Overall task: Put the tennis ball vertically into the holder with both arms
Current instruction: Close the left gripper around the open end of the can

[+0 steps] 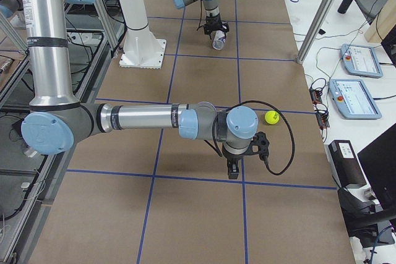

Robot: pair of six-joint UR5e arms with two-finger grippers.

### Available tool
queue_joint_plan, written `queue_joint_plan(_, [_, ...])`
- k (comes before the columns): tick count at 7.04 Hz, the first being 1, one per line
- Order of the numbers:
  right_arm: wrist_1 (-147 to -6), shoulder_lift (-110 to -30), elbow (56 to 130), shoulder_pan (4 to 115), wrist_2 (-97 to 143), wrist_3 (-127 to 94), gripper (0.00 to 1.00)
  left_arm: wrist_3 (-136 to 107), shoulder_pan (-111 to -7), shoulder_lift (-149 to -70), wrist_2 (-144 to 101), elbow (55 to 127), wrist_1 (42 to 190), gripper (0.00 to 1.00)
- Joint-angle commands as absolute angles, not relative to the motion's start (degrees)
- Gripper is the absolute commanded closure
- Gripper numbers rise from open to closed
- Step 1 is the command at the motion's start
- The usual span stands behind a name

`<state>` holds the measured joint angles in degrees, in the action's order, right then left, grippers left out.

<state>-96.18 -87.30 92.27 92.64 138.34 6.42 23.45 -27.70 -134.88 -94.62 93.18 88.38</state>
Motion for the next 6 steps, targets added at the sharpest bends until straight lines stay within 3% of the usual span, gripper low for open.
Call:
queue_joint_plan(1, [-96.24,-87.28,92.20,92.64,138.34,6.42,0.01,23.47,-27.07,-134.38,-94.66,92.03,88.77,0.01])
queue_joint_plan(6, [-96.15,-87.28,91.67,92.64,138.34,6.50,0.01,23.47,-26.81,-135.00,-94.48,88.16,89.82,0.01])
